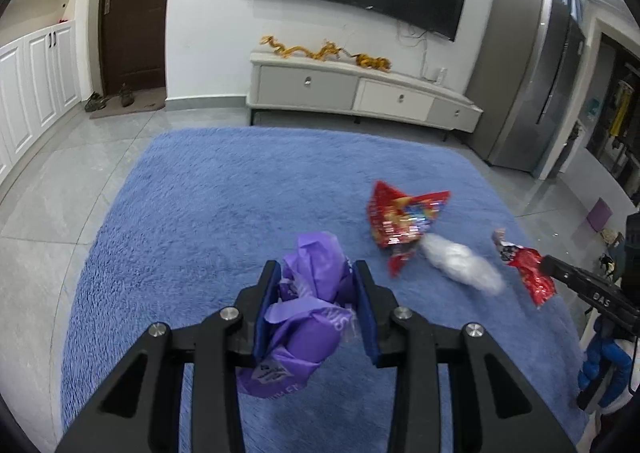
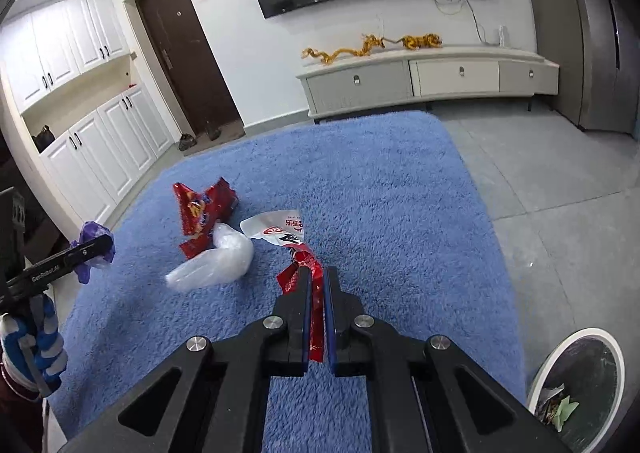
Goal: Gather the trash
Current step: 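Carry the purple wrapper and red wrapper over to the bin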
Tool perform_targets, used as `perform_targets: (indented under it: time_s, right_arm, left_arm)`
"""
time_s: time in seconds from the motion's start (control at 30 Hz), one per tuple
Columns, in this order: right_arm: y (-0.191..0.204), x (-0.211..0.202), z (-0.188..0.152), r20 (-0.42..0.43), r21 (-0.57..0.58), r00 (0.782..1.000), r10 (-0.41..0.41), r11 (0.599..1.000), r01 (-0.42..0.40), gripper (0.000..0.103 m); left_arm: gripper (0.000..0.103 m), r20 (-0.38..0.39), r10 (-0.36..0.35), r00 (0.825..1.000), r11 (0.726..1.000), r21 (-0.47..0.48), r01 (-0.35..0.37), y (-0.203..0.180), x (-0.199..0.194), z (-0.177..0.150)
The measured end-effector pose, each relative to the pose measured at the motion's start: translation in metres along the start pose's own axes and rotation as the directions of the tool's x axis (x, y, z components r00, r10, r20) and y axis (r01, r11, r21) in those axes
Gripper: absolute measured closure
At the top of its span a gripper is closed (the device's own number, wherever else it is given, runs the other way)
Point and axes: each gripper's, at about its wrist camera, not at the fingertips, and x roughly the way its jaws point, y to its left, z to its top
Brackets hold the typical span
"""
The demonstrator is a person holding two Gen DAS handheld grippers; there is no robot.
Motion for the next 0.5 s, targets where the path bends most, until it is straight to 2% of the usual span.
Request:
perform_targets:
  time_s: [0.3,0.5]
  right_arm:
    - [-0.013,-0.071,0.0,0.139,0.054,0.989,-0.043,0.998,0.035,0.097]
    - [-0.056,-0.131,-0.012,0.204,0.134,0.966,-0.158,0.982,0.132,0.097]
  left_arm:
    - [0.069,0.05,-0.147,0.988,0.985,0.099,0.142,-0.079,-0.032,0.019]
    - [0.069,0.011,-0.285,0.958,0.94,0.197,0.278,-0.178,-0.027,0.033]
